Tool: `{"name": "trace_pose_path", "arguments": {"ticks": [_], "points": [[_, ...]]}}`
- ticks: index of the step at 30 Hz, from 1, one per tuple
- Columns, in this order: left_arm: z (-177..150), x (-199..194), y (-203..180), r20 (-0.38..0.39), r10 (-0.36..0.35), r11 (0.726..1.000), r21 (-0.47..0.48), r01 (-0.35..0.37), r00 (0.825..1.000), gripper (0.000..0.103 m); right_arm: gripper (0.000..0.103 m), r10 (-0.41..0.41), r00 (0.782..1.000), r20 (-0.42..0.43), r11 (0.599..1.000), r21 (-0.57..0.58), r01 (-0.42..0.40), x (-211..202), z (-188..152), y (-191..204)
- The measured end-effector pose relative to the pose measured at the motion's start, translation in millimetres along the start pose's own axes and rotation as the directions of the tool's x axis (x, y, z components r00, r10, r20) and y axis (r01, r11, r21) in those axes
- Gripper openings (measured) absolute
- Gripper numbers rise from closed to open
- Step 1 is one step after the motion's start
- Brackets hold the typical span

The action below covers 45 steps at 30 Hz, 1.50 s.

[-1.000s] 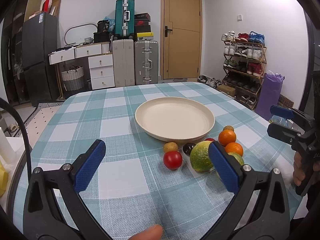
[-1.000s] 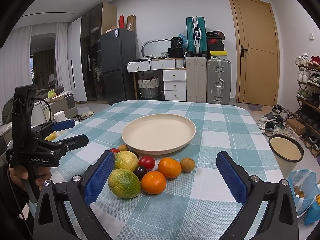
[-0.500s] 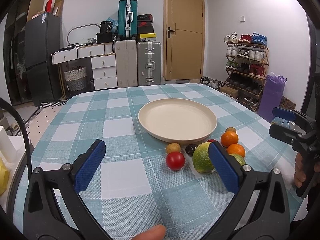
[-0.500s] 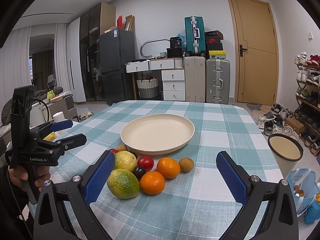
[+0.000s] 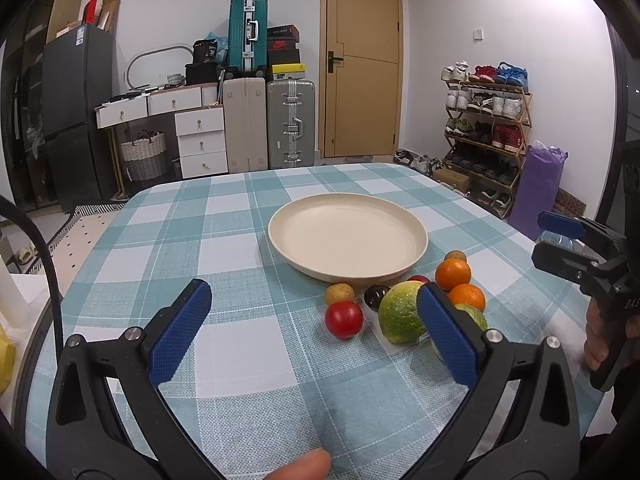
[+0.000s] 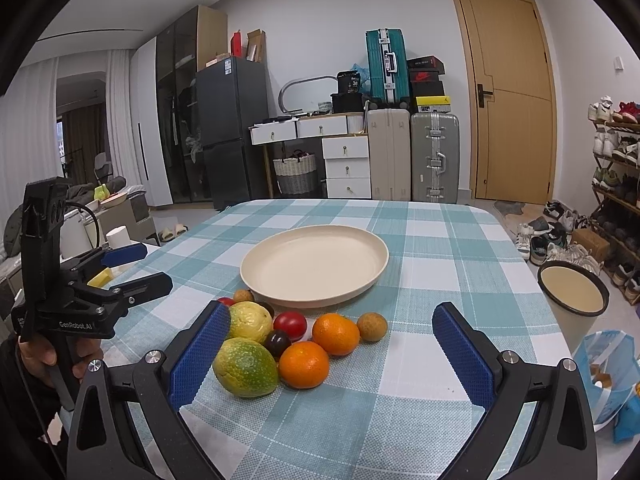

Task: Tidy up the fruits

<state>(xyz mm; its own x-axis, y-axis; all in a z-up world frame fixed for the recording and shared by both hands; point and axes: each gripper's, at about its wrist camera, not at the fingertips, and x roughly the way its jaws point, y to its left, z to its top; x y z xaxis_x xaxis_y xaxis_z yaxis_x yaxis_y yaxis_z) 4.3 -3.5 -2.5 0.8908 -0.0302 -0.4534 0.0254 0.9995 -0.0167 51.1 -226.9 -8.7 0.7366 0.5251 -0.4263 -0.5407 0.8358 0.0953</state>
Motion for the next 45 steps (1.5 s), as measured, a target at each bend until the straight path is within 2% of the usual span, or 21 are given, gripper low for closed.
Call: {"name": "trace_pose_path", "arguments": {"ticks": [3, 12, 28, 35, 45], "points": [[-0.4, 0.0, -1.6, 0.002, -0.009, 1.000, 0.008, 0.009, 1.000, 0.102, 0.103, 0.009, 1.000, -0.019, 1.000, 0.011, -0.008, 3.0, -0.1, -1.6], [0.0, 0.8, 1.0, -0.001, -0.010, 1.000, -0.001, 0.010, 1.000, 0.102, 0.103, 0.001, 1.000, -0.003, 0.998, 0.069, -0.001, -0.3, -1.2, -12.3], [-0.2, 0.0, 2.4, -0.002, -0.003, 1.000, -0.005, 0.003, 1.000, 0.102, 0.103, -0.031, 0.999, -0.026, 0.997, 0.064, 0.032, 1.4, -0.5, -9.6], [-0.3, 3.2, 7.0, -0.020, 0.008, 1.000, -0.013, -0.008, 1.000, 0.102, 0.103, -0.069, 0.995, -0.074, 0.996, 0.058, 0.073, 9.2, 0.1, -9.1], [-1.0, 11.2, 10.1, -0.074, -0.010, 0.999, -0.033, 0.008, 0.997, 0.102, 0.103, -0.059, 0.974, -0.221, 0.997, 0.025, 0.066, 31.6, -5.2, -3.4]]}}
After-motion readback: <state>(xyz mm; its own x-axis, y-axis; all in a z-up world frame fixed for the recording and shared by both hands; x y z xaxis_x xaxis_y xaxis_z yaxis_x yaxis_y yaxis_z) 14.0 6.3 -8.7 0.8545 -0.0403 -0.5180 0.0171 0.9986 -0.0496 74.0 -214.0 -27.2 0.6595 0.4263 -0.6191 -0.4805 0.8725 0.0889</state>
